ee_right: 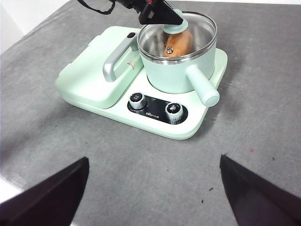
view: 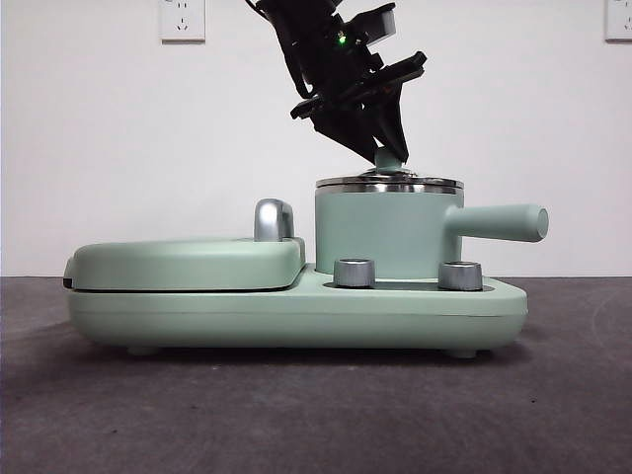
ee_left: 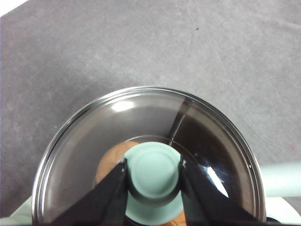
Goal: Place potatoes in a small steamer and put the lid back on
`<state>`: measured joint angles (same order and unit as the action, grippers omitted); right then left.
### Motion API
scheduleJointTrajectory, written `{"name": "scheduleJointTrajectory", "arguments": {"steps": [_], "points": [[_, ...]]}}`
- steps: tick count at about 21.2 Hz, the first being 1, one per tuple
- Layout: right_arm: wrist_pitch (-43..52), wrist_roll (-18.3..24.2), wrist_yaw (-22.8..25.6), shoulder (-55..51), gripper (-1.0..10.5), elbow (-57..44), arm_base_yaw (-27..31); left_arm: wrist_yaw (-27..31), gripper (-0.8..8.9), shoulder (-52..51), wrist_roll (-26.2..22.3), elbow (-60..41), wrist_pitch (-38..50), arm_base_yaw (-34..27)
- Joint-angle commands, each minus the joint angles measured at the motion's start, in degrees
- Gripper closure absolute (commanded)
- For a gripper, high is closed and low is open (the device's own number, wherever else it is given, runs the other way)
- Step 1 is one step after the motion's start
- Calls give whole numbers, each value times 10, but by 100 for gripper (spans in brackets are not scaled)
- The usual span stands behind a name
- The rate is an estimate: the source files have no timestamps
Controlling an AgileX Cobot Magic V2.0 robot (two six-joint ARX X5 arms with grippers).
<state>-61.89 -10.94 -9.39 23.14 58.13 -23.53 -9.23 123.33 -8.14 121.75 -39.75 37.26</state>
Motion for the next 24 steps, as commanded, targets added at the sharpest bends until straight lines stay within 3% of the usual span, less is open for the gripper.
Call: {"name": "scheduleJointTrajectory", "arguments": {"steps": [1,6,7,10,12,17,21,24], "points": [[6,-7,0,2,505,4,-3,-3,794,26,10,16,-12,7],[6,-7,4,2,505,4,-3,-3,769,26,14,16,-31,7],[6,-7,4,2,505,4,-3,-3,720,26,17,16,-30,7],[6,-7,4,2,505,4,-3,-3,436,26,46,16,-25,6],[6,-7,4,2,505,4,-3,-3,336,23,68,16,-26,3],[6,-6,15,2,505,4,-3,-3,337,-28,78,16,-71,-10],[6,-6,19,2,505,4,-3,-3,338,-107,79,16,-171,-26],[6,-6,19,2,505,4,-3,-3,345,-168,108,16,-227,-34]]}}
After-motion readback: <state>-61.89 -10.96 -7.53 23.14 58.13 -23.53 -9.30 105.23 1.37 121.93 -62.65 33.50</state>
